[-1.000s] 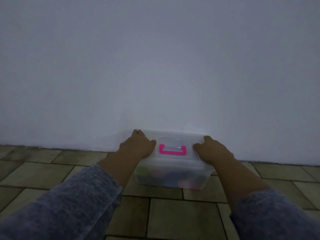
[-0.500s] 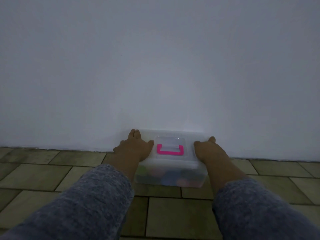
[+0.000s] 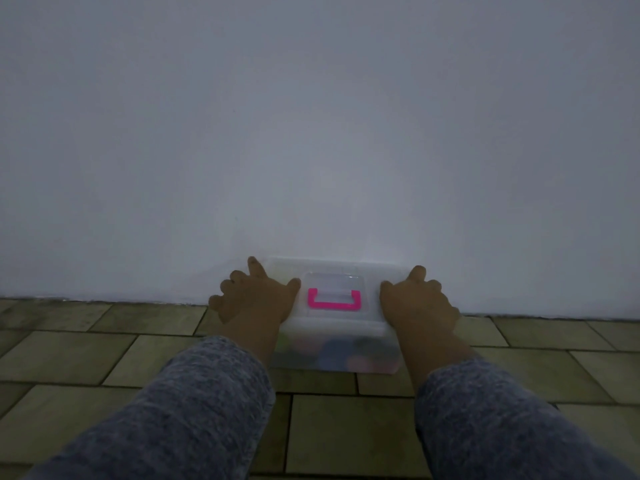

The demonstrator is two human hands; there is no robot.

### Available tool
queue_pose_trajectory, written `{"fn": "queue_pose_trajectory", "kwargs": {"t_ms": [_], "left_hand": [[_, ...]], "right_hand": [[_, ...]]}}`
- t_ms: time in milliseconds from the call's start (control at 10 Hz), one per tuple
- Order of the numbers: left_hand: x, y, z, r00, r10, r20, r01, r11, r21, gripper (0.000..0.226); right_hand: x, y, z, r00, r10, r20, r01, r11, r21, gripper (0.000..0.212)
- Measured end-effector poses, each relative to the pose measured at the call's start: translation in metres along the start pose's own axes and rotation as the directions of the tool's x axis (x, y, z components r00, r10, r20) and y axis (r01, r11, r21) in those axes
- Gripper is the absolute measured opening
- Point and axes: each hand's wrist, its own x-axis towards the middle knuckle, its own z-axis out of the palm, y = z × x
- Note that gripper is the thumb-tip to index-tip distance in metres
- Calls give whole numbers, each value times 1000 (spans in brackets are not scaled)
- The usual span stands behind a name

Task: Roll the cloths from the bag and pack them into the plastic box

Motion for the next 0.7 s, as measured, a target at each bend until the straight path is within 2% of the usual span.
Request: {"fn": "queue_pose_trajectory", "kwargs": {"t_ms": [200,300,500,600,700], "left_hand": [[-3,-2,0,989,90,-118,-88,996,25,92],[-3,-2,-1,984,121,-130,-117,992,37,90],[-1,-2,4,983,84,-166,-80,996,29,93],[1,-4,7,979,76,-189,-77,997,2,91],[7,-7,-2,981,55,-187,-82,986,-145,88]], "right_hand": [[-2,2,-2,985,-129,-111,125,991,-40,46],[-3,3,-2,986,-136,-97,132,990,-39,47],[-4,1,-2,989,-108,-102,106,994,-21,45],[-6,0,-2,993,-99,-57,95,993,-66,49],[2,-2,-20,995,-100,-13,97,985,-142,64]]}}
